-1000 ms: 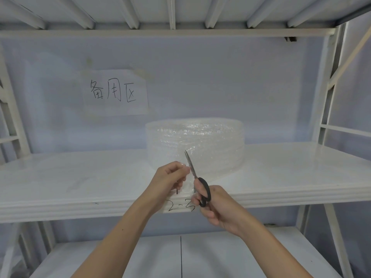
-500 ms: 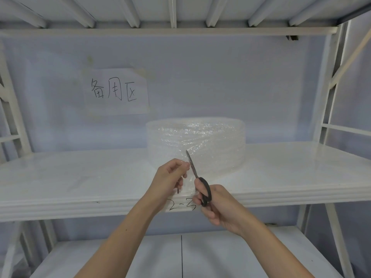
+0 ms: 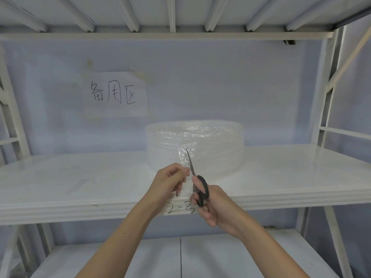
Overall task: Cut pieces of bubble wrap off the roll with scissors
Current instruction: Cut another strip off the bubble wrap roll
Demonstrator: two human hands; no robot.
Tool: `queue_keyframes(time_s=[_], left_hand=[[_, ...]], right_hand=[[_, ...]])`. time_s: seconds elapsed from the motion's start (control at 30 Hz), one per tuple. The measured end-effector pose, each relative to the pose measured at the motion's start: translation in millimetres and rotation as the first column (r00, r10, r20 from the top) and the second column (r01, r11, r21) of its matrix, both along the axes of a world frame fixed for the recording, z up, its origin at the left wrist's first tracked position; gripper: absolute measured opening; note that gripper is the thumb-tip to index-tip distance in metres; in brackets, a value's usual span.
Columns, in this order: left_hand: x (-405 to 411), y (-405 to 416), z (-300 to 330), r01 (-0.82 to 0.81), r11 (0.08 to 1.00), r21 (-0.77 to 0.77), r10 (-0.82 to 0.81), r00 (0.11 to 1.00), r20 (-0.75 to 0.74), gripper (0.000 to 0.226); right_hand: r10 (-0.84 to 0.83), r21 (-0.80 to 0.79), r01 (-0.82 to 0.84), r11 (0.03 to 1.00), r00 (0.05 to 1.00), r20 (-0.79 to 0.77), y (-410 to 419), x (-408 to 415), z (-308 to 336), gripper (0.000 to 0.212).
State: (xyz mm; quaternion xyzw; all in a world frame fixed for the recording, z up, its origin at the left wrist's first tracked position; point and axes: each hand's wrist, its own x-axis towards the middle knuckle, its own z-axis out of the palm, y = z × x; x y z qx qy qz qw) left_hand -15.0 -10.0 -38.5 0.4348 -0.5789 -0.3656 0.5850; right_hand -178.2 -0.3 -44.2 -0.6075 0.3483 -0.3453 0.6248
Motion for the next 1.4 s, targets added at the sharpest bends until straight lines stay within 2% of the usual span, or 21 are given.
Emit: queue_keyframes(time_s=[0.33,0.47,0.57,0.8,1.03,1.23,1.4], left_hand=[[2.7,-2.1,-0.2,0.007,1.000,0.007,-0.007,1.000,0.014,0.027],[0.2,-2.3,2.9,0.029,0.999,0.019,-0.027,0.995,-0.094,0.030],[-0.7,-4.6,5.7,0.022,0.999,0.048,-0.012,0.982,-0.191,0.047],[-2.5,-5.2,0.7,-0.096,0.995,-0.005,0.096,0.993,-0.075,0.017],[-0.2,-5.5,-0.9,-0.085,0.996,-0.009,0.085,0.995,-0.055,0.018],[0.5,-4.2,-0.2,-0.058,0.998,-0.010,0.057,0.993,-0.105,0.016],[-0.6,-4.2,0.1,-0.073,0.997,-0.010,0.071,0.990,-0.119,0.015]], right_hand=[[0.017,-0.108,-0.020,0.994,0.999,-0.028,-9.6,1.2,-1.9,0.050],[-0.001,-0.114,-0.007,0.993,0.998,-0.070,-8.2,-1.0,-3.0,0.053],[-0.013,-0.108,0.005,0.994,0.997,-0.078,-7.3,-0.6,-3.9,0.053],[-0.031,-0.103,0.021,0.994,0.996,-0.088,-6.5,1.5,-3.6,0.049],[0.015,-0.057,-0.014,0.998,1.000,0.008,-1.7,0.3,-2.8,0.046],[-0.004,-0.069,0.003,0.998,1.000,-0.014,-8.6,4.6,2.9,0.054],[0.014,-0.060,-0.014,0.998,1.000,0.010,-12.1,5.9,4.6,0.051]])
